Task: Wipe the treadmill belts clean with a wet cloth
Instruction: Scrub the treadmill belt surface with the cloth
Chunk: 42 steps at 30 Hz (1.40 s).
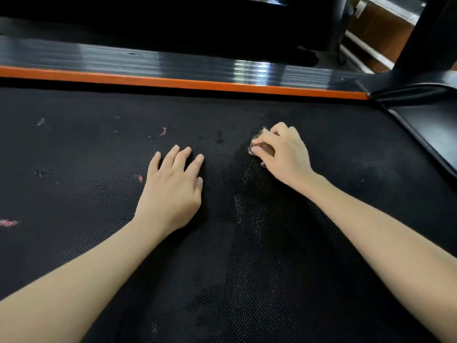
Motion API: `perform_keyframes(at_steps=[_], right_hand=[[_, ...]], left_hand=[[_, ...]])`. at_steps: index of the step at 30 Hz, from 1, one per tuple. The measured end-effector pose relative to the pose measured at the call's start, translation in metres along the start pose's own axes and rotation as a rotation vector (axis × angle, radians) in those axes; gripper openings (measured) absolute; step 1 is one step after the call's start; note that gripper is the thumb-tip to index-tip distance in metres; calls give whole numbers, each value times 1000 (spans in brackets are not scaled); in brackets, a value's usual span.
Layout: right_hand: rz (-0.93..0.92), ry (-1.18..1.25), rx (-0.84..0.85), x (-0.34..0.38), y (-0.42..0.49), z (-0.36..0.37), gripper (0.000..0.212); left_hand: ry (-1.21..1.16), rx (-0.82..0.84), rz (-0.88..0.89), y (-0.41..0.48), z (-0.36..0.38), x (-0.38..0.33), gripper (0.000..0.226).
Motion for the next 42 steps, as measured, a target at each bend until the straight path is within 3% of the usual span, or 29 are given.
perform_keyframes(at_steps=[1,4,6,8,13,15,18,20,21,23,25,28,32,34,39,42], right_hand=[[17,-22,2,-6,6,-1,20],[330,-129,-34,-25,54,6,25],[446,-215,-52,-24,73,14,27],[403,-192,-26,-17,68,17,26],[4,35,58,12,-10,-6,19],[-5,115,119,18,-26,-26,17],[268,586,63,24,-24,-67,17],[449,1010,113,22,-17,-86,21],[509,1095,136,15,-14,-90,24],[618,994,131,-6,-12,-97,28],[648,682,-25,-29,-12,-104,30],[321,236,-168,-21,-17,-107,29],[-35,-145,208,1,-33,-49,58],[-44,-202,255,-7,-41,-26,55],[-181,-247,16,-21,-15,-16,40],[76,-151,58,-22,36,1,42]], left_hand=[[1,-4,-1,0,0,0,72],[2,2,-2,0,1,0,72],[1,-3,-7,1,1,0,71],[-5,4,-5,1,1,-1,71],[-22,9,-12,0,-1,-1,73],[-19,1,-10,0,-3,-1,71],[-15,-1,-11,-1,-4,-1,67],[-15,-3,-17,-1,-4,-2,64],[-16,-3,-18,-1,-5,-2,63],[-16,5,-20,-1,-5,-3,63],[-13,7,-23,-1,-6,-3,62],[-9,8,-23,-1,-5,-3,62],[-2,6,-21,-1,-3,-1,63],[-2,8,-17,0,-2,-1,62],[5,4,-5,0,-1,-1,59],[4,-2,-9,1,0,0,59]])
Point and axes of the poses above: each hand's wrist, its own y-axis towards the middle knuckle, its own z-axis out of the palm, x = y × z, the point moved 1 cm from there along y, towards the middle knuckle, and after that the axes turned 2 degrees about z, right-handed, at the moved point
